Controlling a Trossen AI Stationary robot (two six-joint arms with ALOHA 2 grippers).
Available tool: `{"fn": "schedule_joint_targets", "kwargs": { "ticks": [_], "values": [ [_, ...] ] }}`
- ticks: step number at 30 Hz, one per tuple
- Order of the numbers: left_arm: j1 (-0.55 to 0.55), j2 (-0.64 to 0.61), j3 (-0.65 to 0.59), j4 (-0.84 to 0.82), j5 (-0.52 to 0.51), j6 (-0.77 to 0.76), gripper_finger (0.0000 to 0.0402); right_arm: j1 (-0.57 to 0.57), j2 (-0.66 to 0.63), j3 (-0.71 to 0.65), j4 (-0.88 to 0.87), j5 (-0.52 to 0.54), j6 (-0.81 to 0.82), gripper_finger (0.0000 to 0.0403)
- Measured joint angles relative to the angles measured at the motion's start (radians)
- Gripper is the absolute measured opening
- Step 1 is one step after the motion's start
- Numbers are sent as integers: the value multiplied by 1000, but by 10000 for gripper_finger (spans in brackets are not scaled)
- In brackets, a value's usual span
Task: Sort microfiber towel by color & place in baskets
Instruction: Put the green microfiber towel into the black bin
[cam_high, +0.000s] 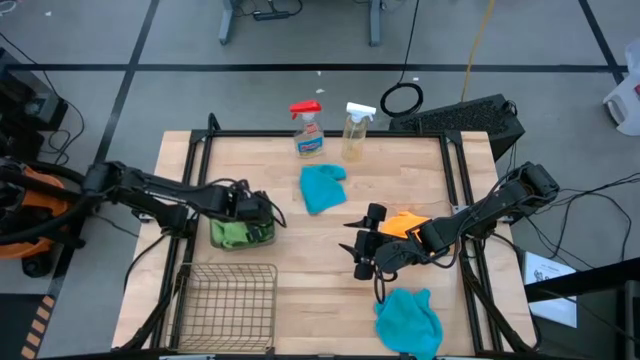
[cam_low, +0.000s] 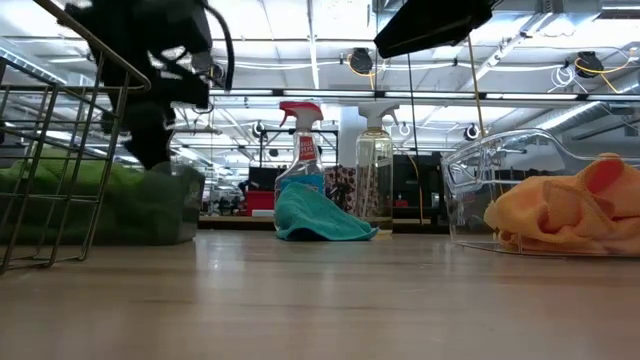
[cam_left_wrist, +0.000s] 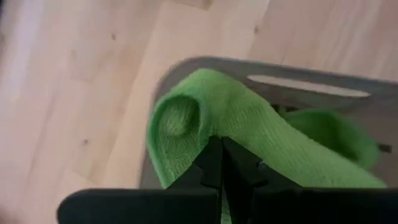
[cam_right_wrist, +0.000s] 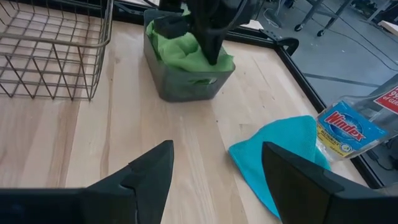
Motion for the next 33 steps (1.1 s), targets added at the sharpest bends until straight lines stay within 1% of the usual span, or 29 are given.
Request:
{"fn": "schedule_joint_targets", "kwargs": {
  "ticks": [3, 6, 10, 15, 19, 23, 28, 33],
  "values": [
    [0, 26, -53, 114, 42, 6, 8, 0, 0, 0, -2, 0, 1, 235],
    [0, 46, -86, 191, 75, 7, 8, -2, 0, 0, -2, 0, 2, 235],
    [0, 45, -99, 205, 75, 9, 8, -2, 0, 0, -2, 0, 2, 235],
    [0, 18, -63, 179, 78, 14, 8, -2, 0, 0, -4, 0, 2, 235],
    [-9, -26, -12, 86, 106, -15, 8, -2, 0, 0, -6, 0, 5, 235],
    [-34, -93, 30, -77, 108, -98, 8, -2, 0, 0, -14, 0, 6, 235],
    [-66, -190, 57, -376, 110, -262, 8, -2, 0, 0, -23, 0, 10, 235],
    [-83, -265, 87, -607, 111, -451, 8, -3, 0, 0, -24, 0, 8, 235]
  ]
}}
